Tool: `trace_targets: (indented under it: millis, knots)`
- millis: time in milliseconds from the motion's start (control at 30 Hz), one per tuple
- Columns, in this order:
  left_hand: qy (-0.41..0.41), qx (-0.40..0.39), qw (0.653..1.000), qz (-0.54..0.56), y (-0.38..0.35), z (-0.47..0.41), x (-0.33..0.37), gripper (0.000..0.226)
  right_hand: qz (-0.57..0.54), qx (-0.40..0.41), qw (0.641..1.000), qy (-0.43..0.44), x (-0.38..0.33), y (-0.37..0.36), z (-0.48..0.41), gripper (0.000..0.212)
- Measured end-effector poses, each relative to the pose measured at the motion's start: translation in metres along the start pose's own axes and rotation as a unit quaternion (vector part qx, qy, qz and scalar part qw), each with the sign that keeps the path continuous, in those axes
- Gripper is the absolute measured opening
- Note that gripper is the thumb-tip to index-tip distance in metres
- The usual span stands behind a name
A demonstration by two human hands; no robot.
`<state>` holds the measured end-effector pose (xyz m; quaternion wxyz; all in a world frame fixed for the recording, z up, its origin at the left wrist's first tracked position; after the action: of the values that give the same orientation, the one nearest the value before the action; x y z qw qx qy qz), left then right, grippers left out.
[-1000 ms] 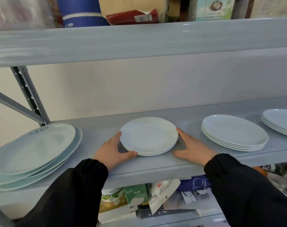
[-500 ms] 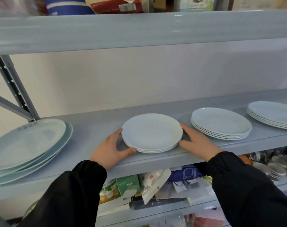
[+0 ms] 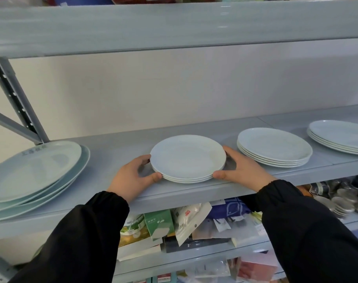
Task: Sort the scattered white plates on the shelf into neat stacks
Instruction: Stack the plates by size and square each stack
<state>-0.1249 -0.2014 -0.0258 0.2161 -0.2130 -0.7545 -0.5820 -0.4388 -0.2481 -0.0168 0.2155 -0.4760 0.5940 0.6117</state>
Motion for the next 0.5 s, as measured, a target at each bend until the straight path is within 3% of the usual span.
trace_targets:
  millis: [500]
  knots:
    - [-0.022,-0.016,0.999,-0.022,-0.001,0.000,0.009,0.073,0.012,-0.007,1.000,0.016,0.001,-0.001,-0.003,0.085]
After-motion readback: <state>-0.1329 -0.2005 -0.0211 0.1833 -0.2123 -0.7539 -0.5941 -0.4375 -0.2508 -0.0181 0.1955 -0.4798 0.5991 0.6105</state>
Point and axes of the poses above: each hand's wrist, its own z-axis away from the middle knuckle, its own y-axis out of the back of the hand, x = y × z, the point moved 7 cm from there along -z, towards the middle knuckle, and after that the axes turned 11 degrees about -z, right-handed, at the moved point
